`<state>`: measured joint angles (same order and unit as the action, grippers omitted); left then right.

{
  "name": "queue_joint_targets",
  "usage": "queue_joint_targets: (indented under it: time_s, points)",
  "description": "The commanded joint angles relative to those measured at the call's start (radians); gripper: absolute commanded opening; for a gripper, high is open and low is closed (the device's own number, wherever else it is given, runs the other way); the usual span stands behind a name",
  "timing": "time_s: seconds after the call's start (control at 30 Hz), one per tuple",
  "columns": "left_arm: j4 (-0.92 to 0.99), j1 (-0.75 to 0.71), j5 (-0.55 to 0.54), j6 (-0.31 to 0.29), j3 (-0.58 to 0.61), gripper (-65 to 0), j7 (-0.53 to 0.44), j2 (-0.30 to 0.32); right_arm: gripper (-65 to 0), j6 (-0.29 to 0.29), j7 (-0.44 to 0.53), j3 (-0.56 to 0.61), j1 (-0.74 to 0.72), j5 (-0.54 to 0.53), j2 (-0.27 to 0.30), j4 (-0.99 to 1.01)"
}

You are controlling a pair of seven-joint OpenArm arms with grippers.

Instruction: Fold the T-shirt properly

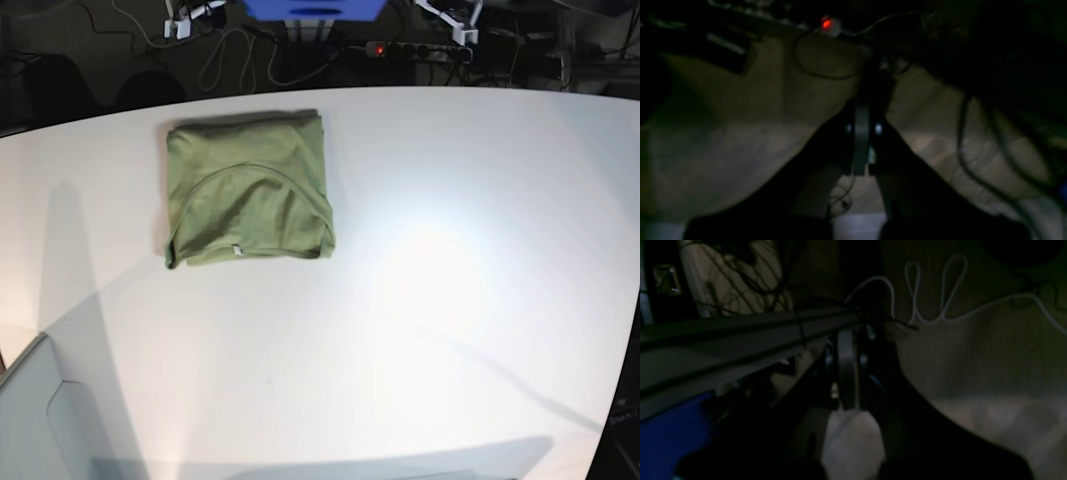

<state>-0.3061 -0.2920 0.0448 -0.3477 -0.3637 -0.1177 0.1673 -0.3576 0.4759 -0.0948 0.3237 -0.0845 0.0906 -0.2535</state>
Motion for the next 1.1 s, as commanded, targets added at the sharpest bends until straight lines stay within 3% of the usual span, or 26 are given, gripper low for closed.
queue_joint_targets:
  time_s: [0.0,0.1,0.23,0.33,0.47,0.53,0.63,0.7,1.07]
  points:
    - [0.04,0.023,-0.001,0.029,0.025,-65.0,-0.033,0.01,-64.8,-0.011,0.013,-0.001,-0.004,-0.005,0.005,0.035]
    - [0.124,0.075,0.002,0.137,0.09,-65.0,-0.046,-0.001,-64.8,-0.011,-0.004,-0.001,-0.03,-0.005,0.004,0.096]
    - [0.132,0.08,0.007,0.207,0.16,-65.0,-0.046,-0.053,-64.8,-0.011,-0.141,-0.001,-0.036,-0.005,0.002,0.095]
    - [0.138,0.08,0.004,0.215,0.226,-65.0,-0.046,-0.062,-64.8,-0.011,-0.233,0.036,-0.031,-0.004,0.002,0.041]
    - [0.14,0.078,0.0,0.215,0.256,-65.0,-0.046,-0.081,-64.8,-0.01,-0.357,0.186,-0.047,-0.004,0.002,0.024]
    - [0.141,0.078,0.004,0.215,0.259,-65.0,-0.046,-0.085,-64.8,0.047,-0.398,0.24,-0.073,-0.004,0.002,0.024]
    - [0.141,0.078,0.007,0.215,0.26,-65.0,-0.046,-0.088,-64.8,0.208,-0.391,0.278,-0.074,-0.004,0.002,0.023]
    - [0.141,0.078,0.007,0.215,0.26,-65.0,-0.046,-0.09,-64.8,0.254,-0.359,0.295,-0.071,-0.004,0.002,0.023]
    - [0.141,0.078,0.0,0.217,0.252,-65.0,-0.044,-0.114,-64.8,0.263,-0.27,0.301,-0.067,-0.005,0.002,0.024]
